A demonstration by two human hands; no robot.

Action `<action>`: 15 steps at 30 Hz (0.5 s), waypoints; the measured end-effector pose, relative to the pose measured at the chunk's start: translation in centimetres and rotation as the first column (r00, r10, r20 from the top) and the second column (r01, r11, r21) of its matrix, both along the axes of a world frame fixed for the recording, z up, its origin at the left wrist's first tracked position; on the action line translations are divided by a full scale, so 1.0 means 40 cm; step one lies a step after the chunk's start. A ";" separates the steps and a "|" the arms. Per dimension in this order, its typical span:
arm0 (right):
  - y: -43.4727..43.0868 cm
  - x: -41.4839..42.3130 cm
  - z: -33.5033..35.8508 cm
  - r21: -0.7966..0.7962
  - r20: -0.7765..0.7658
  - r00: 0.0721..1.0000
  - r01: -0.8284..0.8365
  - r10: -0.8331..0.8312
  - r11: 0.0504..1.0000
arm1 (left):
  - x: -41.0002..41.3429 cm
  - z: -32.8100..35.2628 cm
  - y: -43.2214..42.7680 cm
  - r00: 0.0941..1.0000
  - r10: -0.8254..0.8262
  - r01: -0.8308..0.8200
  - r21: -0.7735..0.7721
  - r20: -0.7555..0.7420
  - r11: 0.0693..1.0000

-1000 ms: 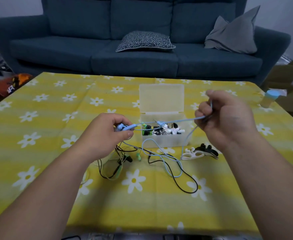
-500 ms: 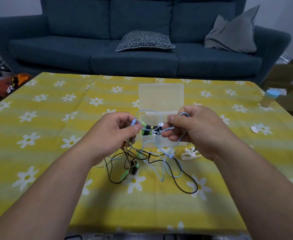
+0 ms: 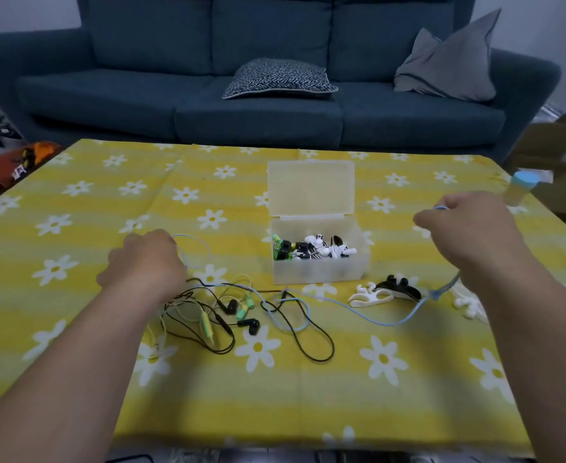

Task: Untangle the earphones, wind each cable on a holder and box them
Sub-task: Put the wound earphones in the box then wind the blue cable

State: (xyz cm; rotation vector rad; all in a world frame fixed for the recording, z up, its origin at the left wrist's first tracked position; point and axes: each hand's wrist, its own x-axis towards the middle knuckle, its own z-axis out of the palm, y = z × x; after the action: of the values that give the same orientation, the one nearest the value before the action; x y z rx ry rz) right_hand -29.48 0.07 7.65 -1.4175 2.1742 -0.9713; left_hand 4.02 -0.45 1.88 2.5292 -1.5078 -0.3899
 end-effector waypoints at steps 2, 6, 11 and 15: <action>0.001 -0.015 0.007 0.047 -0.202 0.979 0.021 -0.011 0.999 | -0.018 0.010 0.004 0.997 0.013 -0.011 -0.027 0.080 1.000; -0.004 -0.027 -0.017 0.308 -0.403 0.900 -0.039 0.168 0.951 | -0.076 0.024 0.021 0.940 -0.335 0.323 -0.155 -0.058 0.934; -0.004 -0.008 -0.080 0.697 -0.319 0.786 -0.184 0.529 0.693 | -0.147 -0.019 0.036 0.745 -0.645 0.654 -0.004 -0.173 0.756; -0.011 0.015 -0.099 0.749 -0.414 0.658 -0.147 0.629 0.646 | -0.161 -0.048 0.024 0.729 -0.677 0.684 0.067 -0.101 0.726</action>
State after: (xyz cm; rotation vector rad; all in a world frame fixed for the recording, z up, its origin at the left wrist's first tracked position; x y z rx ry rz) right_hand -28.89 -0.39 3.67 -1.8822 2.0606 0.5653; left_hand -2.44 0.52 -0.04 1.8833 -2.4122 -0.6488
